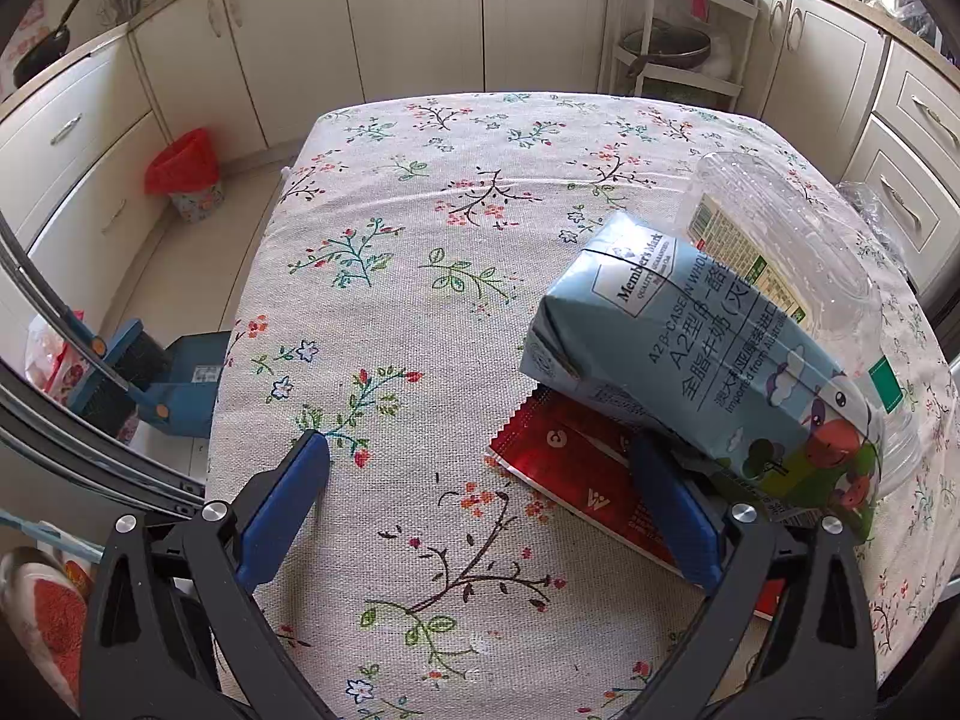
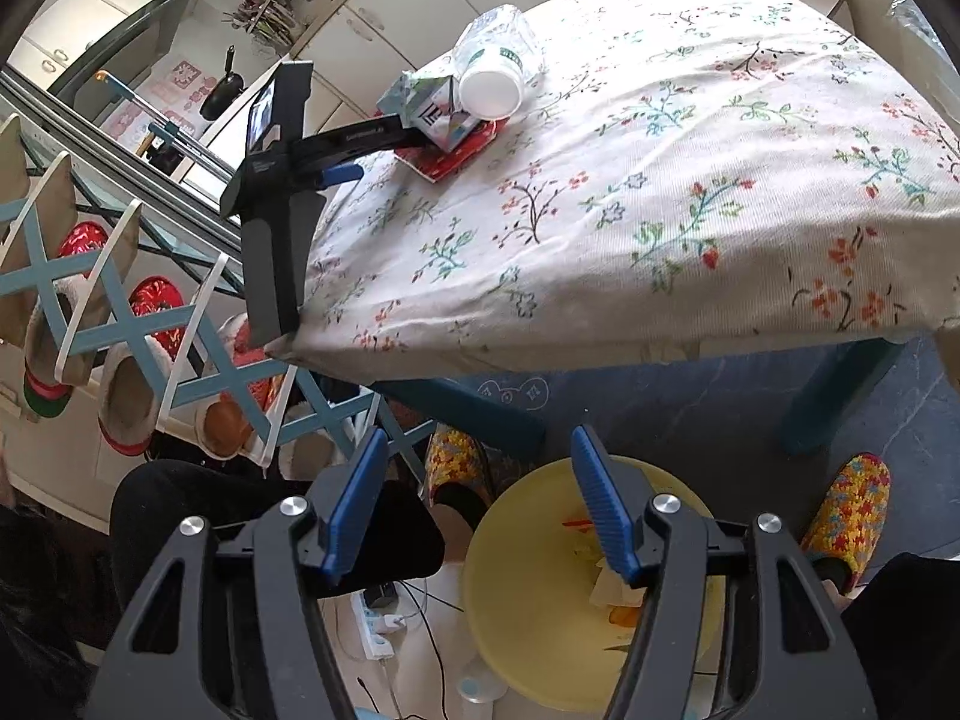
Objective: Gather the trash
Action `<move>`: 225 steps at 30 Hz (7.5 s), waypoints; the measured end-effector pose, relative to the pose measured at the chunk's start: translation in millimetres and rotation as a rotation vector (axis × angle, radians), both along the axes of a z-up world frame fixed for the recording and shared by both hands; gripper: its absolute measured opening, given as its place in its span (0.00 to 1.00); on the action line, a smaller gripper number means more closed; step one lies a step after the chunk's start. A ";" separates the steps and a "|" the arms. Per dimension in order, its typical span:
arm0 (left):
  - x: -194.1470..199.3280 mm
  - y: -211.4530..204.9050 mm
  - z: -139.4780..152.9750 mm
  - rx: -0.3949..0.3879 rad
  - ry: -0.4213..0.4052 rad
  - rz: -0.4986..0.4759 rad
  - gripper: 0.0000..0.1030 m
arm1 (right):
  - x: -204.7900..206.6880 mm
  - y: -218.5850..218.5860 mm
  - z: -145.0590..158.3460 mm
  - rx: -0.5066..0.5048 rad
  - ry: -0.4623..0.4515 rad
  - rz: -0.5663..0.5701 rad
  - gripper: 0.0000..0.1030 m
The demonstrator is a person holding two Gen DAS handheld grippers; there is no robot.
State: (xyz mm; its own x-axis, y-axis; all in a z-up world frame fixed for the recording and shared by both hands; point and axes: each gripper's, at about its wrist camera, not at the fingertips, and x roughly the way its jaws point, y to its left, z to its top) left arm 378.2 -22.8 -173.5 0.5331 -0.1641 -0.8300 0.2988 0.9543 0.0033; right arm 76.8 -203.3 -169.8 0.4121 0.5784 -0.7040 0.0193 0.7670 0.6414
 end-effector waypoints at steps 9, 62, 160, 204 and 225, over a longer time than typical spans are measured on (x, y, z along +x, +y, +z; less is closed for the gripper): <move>-0.2 0.2 0.1 0.000 0.000 0.000 0.93 | -6.7 7.1 -0.8 -0.064 -0.003 0.015 0.60; -8.6 7.6 4.9 0.001 0.054 0.000 0.92 | 14.1 -0.6 8.5 -0.127 -0.076 -0.006 0.64; -33.2 -37.0 11.0 -0.096 0.054 -0.100 0.08 | 127.6 -71.6 73.5 0.007 -0.305 0.015 0.32; -261.9 -23.1 101.0 -0.021 -0.292 -0.139 0.04 | 22.7 -34.2 62.6 0.046 -0.288 0.018 0.32; -338.5 -20.9 74.5 -0.051 -0.203 -0.159 0.04 | -43.8 -35.4 60.8 0.060 -0.259 -0.022 0.32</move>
